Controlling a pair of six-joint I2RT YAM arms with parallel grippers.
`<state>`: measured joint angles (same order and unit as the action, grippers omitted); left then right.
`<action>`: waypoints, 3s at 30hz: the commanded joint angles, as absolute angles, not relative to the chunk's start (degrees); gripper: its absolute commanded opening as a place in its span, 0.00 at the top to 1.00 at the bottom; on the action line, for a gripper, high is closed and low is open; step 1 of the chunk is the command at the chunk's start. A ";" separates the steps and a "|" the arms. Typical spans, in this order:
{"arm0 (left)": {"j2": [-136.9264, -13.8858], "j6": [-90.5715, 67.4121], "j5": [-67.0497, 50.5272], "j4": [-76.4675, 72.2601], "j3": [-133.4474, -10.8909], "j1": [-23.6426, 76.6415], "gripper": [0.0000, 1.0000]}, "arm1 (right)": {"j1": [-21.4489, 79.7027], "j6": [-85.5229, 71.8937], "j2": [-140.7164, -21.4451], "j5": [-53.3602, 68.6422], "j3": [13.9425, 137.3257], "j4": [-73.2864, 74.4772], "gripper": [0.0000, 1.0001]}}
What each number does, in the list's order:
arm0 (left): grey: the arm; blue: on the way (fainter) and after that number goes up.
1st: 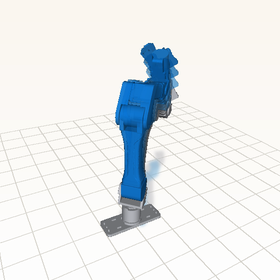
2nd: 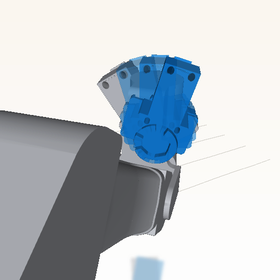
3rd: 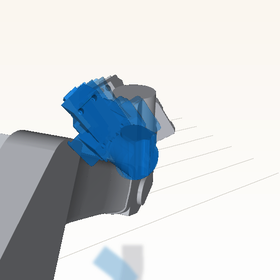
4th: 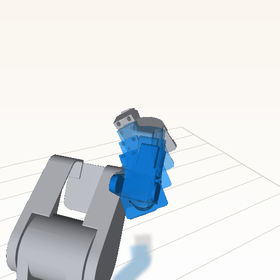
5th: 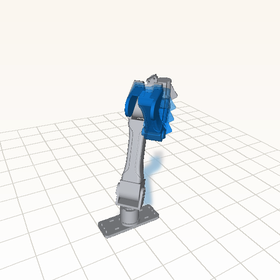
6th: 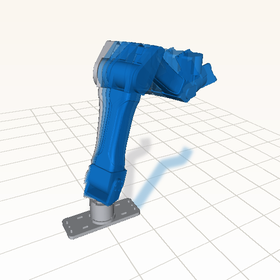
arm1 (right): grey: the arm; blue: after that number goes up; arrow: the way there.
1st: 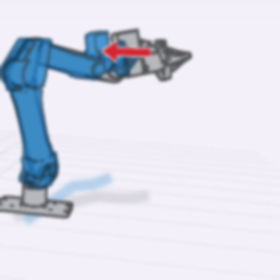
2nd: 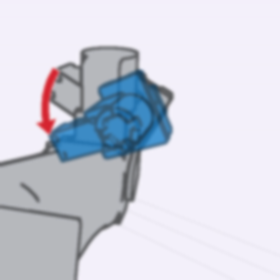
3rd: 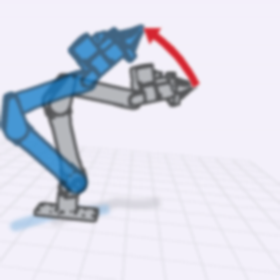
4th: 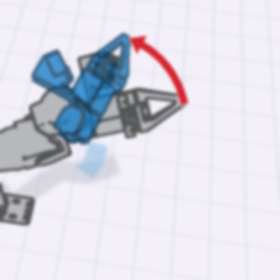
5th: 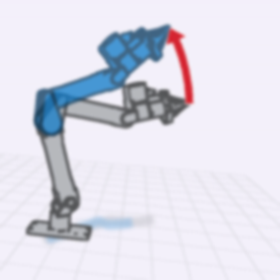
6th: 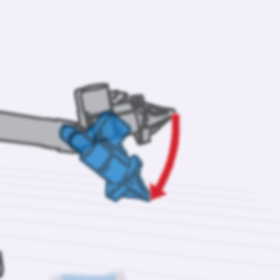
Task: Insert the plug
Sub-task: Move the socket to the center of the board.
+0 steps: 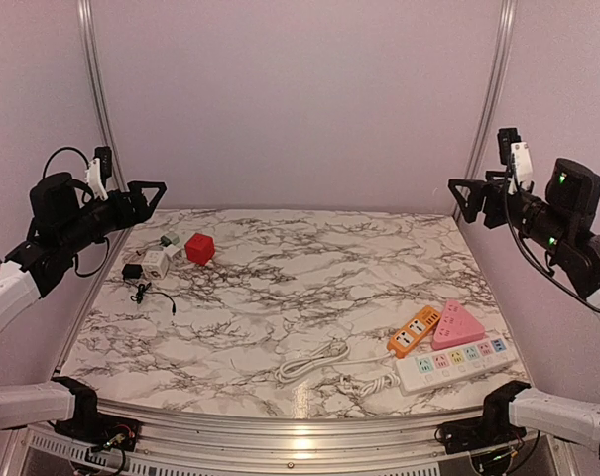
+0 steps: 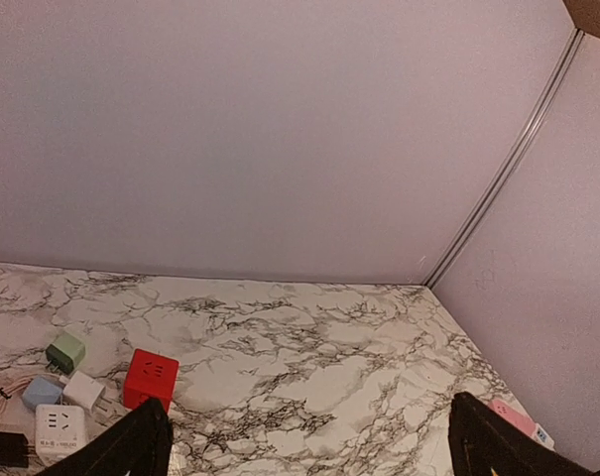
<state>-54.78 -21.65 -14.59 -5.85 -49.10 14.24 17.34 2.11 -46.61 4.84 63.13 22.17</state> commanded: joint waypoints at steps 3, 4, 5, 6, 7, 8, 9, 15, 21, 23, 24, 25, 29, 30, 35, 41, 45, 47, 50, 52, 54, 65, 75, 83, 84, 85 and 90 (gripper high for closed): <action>-53.90 -22.08 -13.99 -7.71 -49.36 13.47 0.01 | 16.61 -2.94 -47.06 7.29 65.62 22.81 0.02; -53.88 -22.29 -13.70 -7.36 -49.40 13.37 0.01 | 16.59 -2.75 -46.84 7.45 65.57 22.81 0.02; -53.88 -22.52 -13.14 -6.75 -49.46 13.30 0.01 | 16.60 -2.66 -46.38 6.75 65.34 23.03 0.02; -53.83 -22.58 -12.46 -5.97 -49.45 13.27 0.01 | 16.61 -3.27 -45.90 5.30 65.01 23.28 0.01; -53.73 -22.69 -11.99 -5.53 -49.21 13.27 0.01 | 16.60 -2.92 -45.56 5.15 64.88 23.62 0.02; -53.77 -22.73 -11.41 -5.34 -49.05 13.27 0.01 | 16.61 -1.43 -45.31 6.38 64.93 24.13 0.02; -53.90 -22.64 -10.79 -4.83 -49.08 13.27 0.01 | 16.61 -0.30 -45.28 7.62 65.14 24.84 0.01; -56.12 -21.29 -3.91 2.53 -51.85 13.27 0.01 | 16.61 -0.09 -45.34 4.43 64.57 26.72 0.02; -56.88 -21.35 -2.92 4.30 -51.82 13.27 0.01 | 16.56 -1.08 -48.13 5.17 64.16 29.77 0.02; -57.48 -21.49 -3.79 4.50 -51.98 13.27 0.01 | 16.61 -1.90 -49.98 5.24 64.09 31.27 0.02; -57.80 -21.48 -4.47 4.63 -52.09 13.27 0.01 | 16.61 -2.16 -50.85 4.97 64.01 32.00 0.02; -58.01 -21.64 -5.39 4.62 -52.24 13.27 0.01 | 16.61 -2.67 -51.75 4.51 63.73 32.66 0.01; -58.73 -22.98 -8.48 4.82 -52.56 13.35 0.01 | 16.61 -4.22 -54.57 3.14 62.35 34.55 0.02; -58.86 -23.62 -9.13 4.76 -52.51 13.40 0.01 | 16.61 -4.74 -54.92 3.13 61.70 34.55 0.01; -60.56 -25.27 -13.10 3.65 -52.21 15.99 0.01 | 16.61 -7.14 -56.57 4.32 58.01 33.58 0.02; -63.98 -19.87 -13.45 3.32 -53.00 23.94 0.01 | 16.61 -8.48 -57.98 5.05 54.45 32.13 0.01; -66.13 -17.02 -13.45 3.42 -53.99 28.58 0.01 | 16.60 -9.17 -58.57 6.15 52.58 31.25 0.01; -67.66 -15.31 -13.15 3.50 -54.41 31.73 0.01 | 16.56 -9.36 -59.16 6.88 51.49 31.04 0.02; -70.05 -13.52 -11.63 4.34 -55.03 35.77 0.01 | 16.60 -9.74 -59.96 7.72 49.52 30.59 0.01; -71.68 -12.13 -10.00 5.05 -55.36 38.80 0.01 | 16.60 -10.13 -60.45 8.47 48.11 30.04 0.02; -73.39 -11.13 -8.75 5.87 -55.77 41.55 0.01 | 16.68 -10.88 -60.78 9.48 46.66 29.47 0.01; -82.27 -7.08 -6.21 6.27 -57.70 53.83 0.01 | 25.18 -18.42 -64.23 3.51 41.01 28.32 0.02; -87.47 -5.36 -11.00 4.75 -58.83 57.68 0.01 | 31.39 -26.71 -66.43 0.26 38.57 26.57 0.01; -90.58 -4.84 -11.85 4.00 -59.57 59.74 0.01 | 31.46 -29.53 -63.23 -2.29 36.57 28.17 0.01; -91.07 -4.88 -12.06 3.87 -59.65 59.84 0.01 | 31.43 -29.82 -63.19 -2.25 35.98 28.13 0.02; -91.46 -4.92 -12.42 3.87 -59.93 59.92 0.01 | 31.38 -30.06 -63.24 -2.20 35.42 28.06 0.01; -94.00 -4.66 -13.44 3.93 -60.87 60.51 0.01 | 31.40 -31.38 -63.11 -2.29 33.49 27.36 0.02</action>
<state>-91.83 -5.54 -11.90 4.67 -58.74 59.86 30.98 -29.32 -63.64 -1.21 34.00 28.14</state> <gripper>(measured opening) 0.989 0.986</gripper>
